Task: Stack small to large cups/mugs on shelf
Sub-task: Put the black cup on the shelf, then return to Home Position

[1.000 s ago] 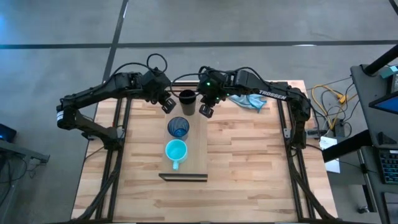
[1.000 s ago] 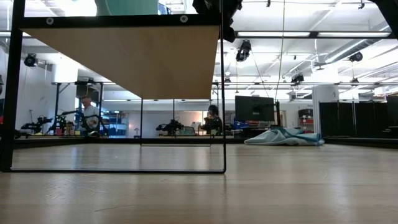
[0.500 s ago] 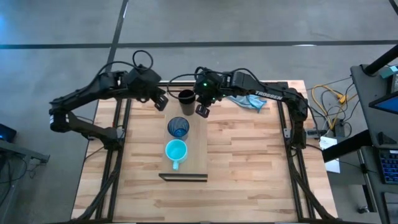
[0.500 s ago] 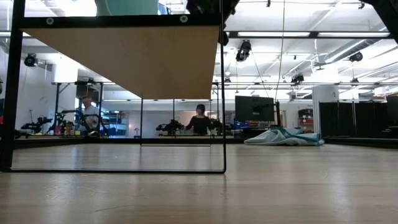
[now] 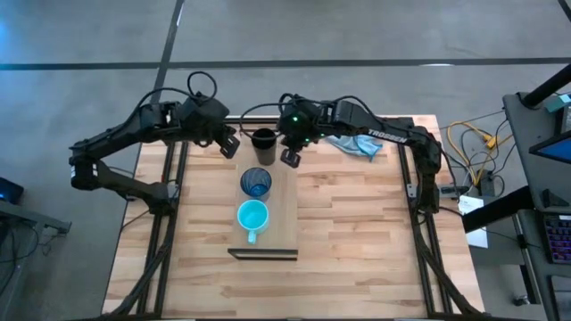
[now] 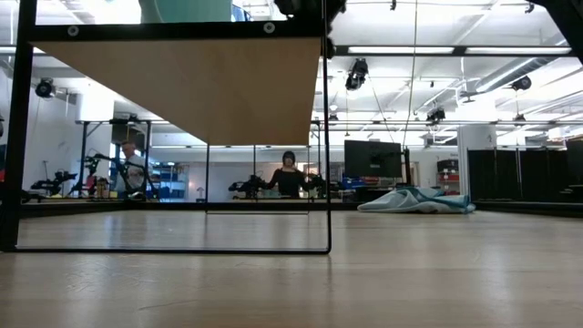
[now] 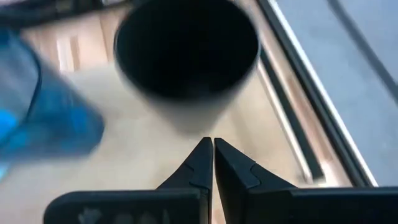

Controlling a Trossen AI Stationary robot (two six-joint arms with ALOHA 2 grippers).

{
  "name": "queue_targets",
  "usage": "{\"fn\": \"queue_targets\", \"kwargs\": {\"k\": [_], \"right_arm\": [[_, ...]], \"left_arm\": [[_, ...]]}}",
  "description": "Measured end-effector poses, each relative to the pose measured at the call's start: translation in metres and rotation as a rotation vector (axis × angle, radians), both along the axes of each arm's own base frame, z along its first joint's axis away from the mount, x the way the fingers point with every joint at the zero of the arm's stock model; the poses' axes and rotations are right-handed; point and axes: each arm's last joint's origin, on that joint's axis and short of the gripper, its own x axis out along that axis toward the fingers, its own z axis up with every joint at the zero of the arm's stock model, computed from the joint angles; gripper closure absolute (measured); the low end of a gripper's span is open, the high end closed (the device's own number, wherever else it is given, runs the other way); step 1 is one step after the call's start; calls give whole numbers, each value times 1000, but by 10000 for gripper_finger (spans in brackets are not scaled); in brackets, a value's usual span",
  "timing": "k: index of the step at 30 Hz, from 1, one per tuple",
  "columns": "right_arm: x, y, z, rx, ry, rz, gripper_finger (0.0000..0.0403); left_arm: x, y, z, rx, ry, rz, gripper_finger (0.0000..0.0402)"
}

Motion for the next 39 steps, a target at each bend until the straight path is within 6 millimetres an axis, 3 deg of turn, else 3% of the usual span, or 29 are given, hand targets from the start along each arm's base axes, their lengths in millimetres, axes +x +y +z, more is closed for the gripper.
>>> {"fn": "queue_targets", "kwargs": {"k": [9,16,21,24,31,39], "right_arm": [[-42,24,38,96,196,-45,394],[-72,52,85,25,40,4,394],[-95,65,102,-115,-34,-110,394],[-110,74,107,-142,-94,-137,394],[-141,85,93,-126,-203,-108,394],[-165,89,42,-91,-342,-101,394]], "left_arm": [[-32,-10,17,29,-99,-3,401],[-75,-25,35,82,-213,-42,402],[-98,-32,38,113,-260,-52,402],[-101,-33,28,107,-242,-52,402],[-112,-37,-7,86,-241,-60,402],[-128,-47,-44,61,-390,-223,402]]}}
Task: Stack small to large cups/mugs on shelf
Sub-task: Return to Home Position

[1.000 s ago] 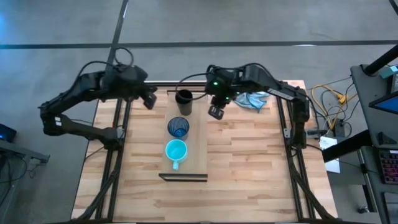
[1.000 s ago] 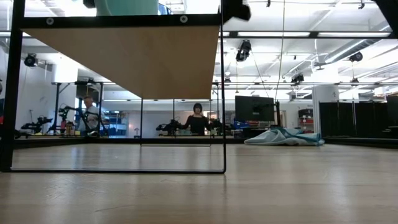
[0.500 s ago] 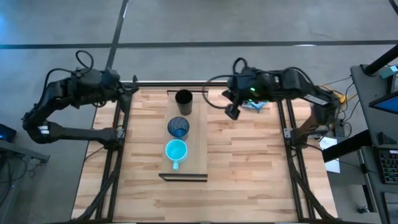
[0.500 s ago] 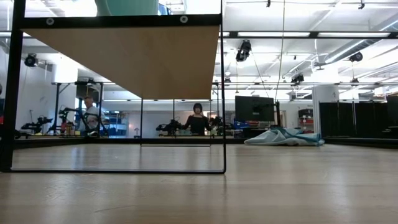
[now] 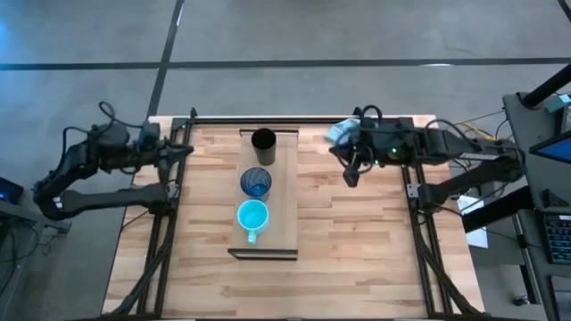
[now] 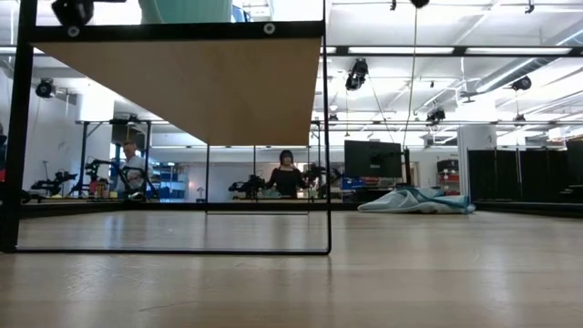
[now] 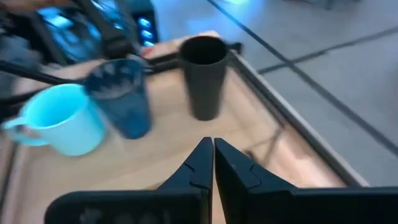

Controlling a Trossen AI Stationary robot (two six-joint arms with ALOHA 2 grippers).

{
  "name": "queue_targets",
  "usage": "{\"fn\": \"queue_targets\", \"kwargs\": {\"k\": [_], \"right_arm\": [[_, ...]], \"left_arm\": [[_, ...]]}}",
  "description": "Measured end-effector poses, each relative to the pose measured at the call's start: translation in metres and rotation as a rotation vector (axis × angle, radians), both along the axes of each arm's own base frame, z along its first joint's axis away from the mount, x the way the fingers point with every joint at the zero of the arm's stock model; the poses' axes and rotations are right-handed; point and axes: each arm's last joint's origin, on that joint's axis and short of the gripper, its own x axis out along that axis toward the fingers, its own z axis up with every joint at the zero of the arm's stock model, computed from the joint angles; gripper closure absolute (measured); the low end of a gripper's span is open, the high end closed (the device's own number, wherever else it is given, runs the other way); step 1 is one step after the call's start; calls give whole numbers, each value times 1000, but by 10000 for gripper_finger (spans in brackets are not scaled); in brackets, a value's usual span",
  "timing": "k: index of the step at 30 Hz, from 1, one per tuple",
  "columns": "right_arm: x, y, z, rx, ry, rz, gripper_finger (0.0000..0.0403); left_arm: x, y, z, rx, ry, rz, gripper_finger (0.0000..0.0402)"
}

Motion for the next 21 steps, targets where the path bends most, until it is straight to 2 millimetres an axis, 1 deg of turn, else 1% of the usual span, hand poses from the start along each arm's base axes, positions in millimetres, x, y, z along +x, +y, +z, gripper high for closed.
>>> {"fn": "queue_targets", "kwargs": {"k": [6,9,13,16,18,21], "right_arm": [[-6,6,-49,62,-190,149,394],[-12,6,-76,63,-278,153,394],[-25,5,-108,102,-372,137,394],[-37,5,-126,125,-445,133,394],[-45,5,-136,137,-495,131,394],[-56,4,-151,167,-569,127,394]], "left_arm": [[-12,-7,-30,40,-92,-118,402],[-19,-10,-45,60,-162,-151,402],[-26,-14,-64,89,-264,-193,402],[-31,-16,-78,94,-323,-223,402],[-32,-17,-91,61,-330,-222,402],[-24,-14,-109,-4,-278,-221,402]]}}
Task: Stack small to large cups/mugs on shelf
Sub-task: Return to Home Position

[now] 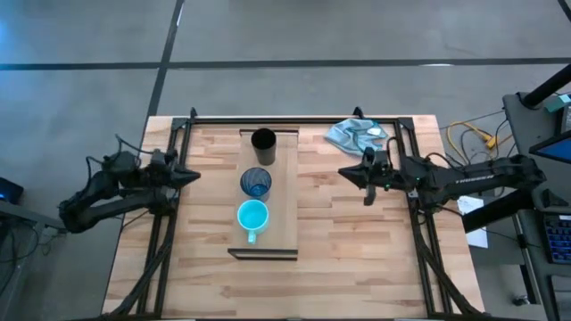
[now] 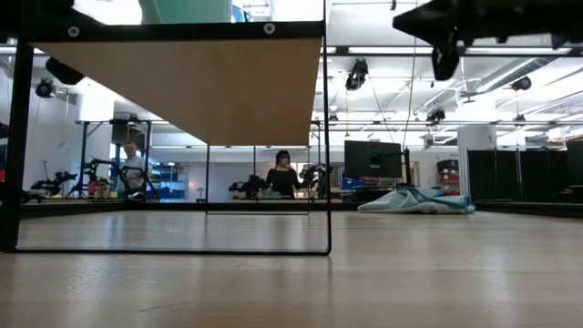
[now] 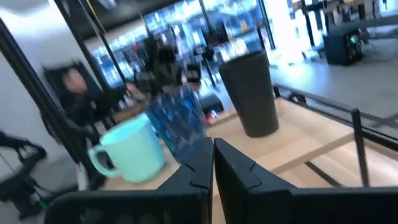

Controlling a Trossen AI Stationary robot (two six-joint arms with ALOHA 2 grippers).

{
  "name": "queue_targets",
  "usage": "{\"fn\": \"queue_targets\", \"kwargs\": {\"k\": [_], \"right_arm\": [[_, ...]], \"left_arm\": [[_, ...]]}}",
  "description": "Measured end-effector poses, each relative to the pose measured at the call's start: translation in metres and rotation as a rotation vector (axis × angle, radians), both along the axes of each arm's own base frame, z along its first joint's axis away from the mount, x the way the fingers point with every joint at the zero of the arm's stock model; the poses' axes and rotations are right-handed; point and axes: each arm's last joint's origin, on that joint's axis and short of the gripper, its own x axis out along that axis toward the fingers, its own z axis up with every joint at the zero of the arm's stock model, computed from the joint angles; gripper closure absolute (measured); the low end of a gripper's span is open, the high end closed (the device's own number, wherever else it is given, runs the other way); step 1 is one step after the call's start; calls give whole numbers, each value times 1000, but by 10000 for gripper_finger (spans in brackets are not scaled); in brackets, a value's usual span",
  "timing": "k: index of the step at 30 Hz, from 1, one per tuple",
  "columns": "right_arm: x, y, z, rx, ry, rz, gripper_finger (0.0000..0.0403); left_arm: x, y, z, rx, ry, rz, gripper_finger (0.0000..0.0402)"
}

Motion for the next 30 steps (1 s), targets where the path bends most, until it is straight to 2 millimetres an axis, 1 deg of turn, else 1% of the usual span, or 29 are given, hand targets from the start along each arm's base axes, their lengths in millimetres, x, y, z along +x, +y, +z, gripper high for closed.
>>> {"fn": "queue_targets", "kwargs": {"k": [1,4,6,9,15,17,20,24,26,30], "right_arm": [[-3,0,-4,12,-28,2,394],[-11,0,-16,40,-111,7,394],[-15,0,-24,51,-139,9,394],[-20,0,-39,53,-153,9,394],[-26,-1,-56,56,-147,9,394],[-28,-1,-61,38,-132,4,394],[-30,-1,-71,5,-97,0,394],[-38,-1,-86,20,-103,-5,394],[-38,-1,-87,22,-99,-6,394],[-38,-1,-88,-8,-86,-8,394]], "left_arm": [[2,0,-5,-14,18,-16,402],[14,3,-10,-27,5,-39,402],[21,5,-21,-35,15,-57,402],[30,7,-23,7,-107,-61,402],[41,12,-44,42,-210,-25,402],[44,14,-52,39,-203,5,402],[48,16,-70,21,-149,27,402],[52,17,-88,-34,-132,42,402],[54,18,-97,-61,-134,43,402],[54,19,-95,-52,-149,70,402]]}}
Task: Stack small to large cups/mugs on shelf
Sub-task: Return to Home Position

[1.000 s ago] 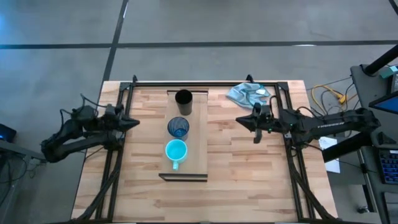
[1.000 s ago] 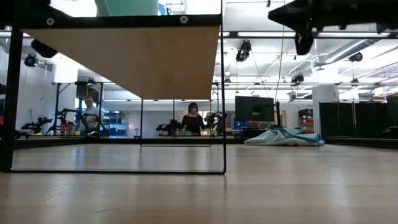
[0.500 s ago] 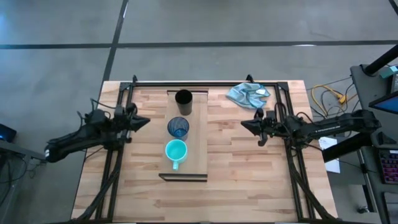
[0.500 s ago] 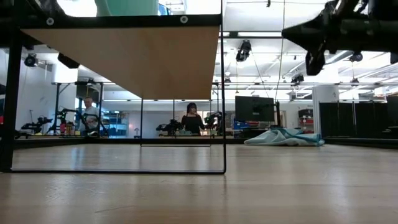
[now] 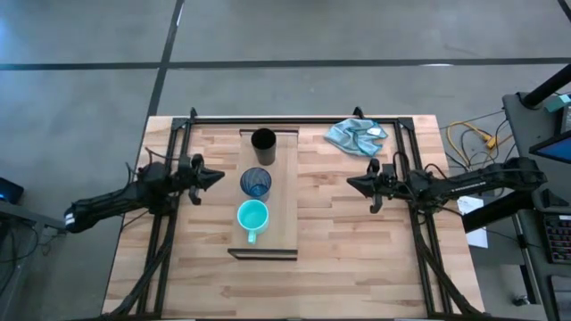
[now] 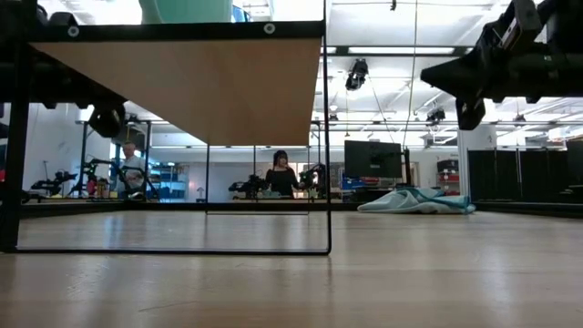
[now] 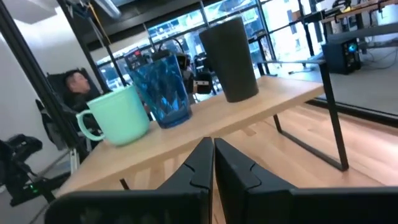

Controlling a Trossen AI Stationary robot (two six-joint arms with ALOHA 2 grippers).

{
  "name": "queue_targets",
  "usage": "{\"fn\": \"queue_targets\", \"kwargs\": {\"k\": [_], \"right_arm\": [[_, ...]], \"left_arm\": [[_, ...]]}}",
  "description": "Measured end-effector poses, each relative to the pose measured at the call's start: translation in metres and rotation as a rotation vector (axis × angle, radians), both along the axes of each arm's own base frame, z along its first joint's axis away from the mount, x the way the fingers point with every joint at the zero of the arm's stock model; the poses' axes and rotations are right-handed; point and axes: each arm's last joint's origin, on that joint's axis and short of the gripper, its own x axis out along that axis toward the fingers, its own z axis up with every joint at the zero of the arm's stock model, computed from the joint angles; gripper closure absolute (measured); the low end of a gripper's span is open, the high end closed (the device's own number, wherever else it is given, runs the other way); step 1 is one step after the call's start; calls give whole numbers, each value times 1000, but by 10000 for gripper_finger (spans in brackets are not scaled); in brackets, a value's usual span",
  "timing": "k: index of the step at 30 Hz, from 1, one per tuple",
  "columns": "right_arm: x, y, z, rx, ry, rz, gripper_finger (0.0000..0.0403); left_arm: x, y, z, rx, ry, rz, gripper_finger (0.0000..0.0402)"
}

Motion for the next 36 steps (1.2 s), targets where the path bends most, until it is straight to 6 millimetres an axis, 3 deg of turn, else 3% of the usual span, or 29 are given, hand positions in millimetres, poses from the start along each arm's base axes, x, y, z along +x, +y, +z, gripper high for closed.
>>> {"fn": "queue_targets", "kwargs": {"k": [23,27,33,36], "right_arm": [[-4,0,-43,42,447,2,394],[-3,1,-37,73,375,45,394],[-5,9,-6,3,84,312,394],[-11,10,2,-25,20,372,394]], "left_arm": [[2,1,-8,-26,74,3,402],[2,1,-8,-26,75,2,402],[3,1,-8,-26,75,1,402],[3,1,-8,-25,72,1,402]]}}
